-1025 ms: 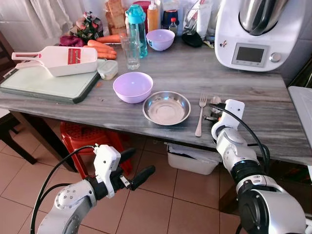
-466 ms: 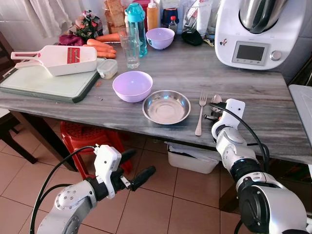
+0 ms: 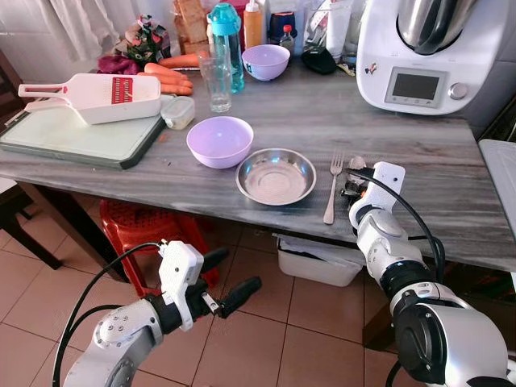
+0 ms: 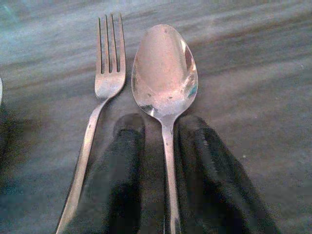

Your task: Setting the table

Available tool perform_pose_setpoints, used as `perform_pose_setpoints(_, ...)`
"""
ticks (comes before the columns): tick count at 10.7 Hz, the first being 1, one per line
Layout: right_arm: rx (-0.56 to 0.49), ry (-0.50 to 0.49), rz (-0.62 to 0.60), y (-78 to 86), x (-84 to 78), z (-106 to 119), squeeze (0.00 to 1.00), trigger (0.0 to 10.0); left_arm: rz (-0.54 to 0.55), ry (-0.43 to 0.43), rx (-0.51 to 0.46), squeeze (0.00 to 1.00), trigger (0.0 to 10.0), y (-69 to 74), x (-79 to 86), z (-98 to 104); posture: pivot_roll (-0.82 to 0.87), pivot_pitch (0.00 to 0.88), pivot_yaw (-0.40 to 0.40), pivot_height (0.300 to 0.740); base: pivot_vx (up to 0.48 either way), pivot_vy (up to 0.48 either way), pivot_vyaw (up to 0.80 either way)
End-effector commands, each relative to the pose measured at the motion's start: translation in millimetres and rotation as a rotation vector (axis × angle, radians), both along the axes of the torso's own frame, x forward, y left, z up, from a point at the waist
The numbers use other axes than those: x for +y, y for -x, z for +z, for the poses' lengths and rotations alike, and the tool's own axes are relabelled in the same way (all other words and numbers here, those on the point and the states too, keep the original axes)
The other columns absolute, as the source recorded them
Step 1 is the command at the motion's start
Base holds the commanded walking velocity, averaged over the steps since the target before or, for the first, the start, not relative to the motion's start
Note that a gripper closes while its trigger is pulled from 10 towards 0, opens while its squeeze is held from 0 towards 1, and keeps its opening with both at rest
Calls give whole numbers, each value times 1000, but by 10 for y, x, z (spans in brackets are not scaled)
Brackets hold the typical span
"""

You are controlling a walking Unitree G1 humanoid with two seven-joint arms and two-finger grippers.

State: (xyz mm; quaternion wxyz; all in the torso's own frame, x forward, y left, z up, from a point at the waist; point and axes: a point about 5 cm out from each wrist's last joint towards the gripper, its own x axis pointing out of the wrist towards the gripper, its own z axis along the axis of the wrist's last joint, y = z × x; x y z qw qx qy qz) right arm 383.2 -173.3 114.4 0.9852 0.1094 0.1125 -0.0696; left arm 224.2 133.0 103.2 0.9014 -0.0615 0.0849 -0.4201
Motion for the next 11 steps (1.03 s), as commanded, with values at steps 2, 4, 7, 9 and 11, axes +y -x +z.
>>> perform_pose_setpoints(2, 0, -3, -28, -10, -53, 21, 1000, 10000, -7, -6, 3, 0, 10000, 2, 3, -10, 110, 99, 50, 740, 0, 0, 0)
perform_pose_setpoints(4, -33, -3, -36, -41, -59, 99, 1000, 10000, -7, -7, 0, 0, 10000, -24, -3, -23, 107, 88, 48, 740, 0, 0, 0)
perform_pose_setpoints(7, -97, -6, -28, -84, -49, 227, 1000, 10000, -5, 0, -17, 0, 10000, -102, -42, -32, 96, 58, 45, 740, 0, 0, 0)
perform_pose_setpoints(9, -185, -31, -17, -123, -42, 377, 1000, 10000, 6, 17, -31, 0, 10000, -169, -84, -38, 78, 42, 43, 740, 0, 0, 0)
perform_pose_setpoints(11, -274, 30, -3, -108, -79, 478, 1000, 10000, 25, 44, -54, 0, 10000, -216, -148, -14, 62, 32, 32, 740, 0, 0, 0)
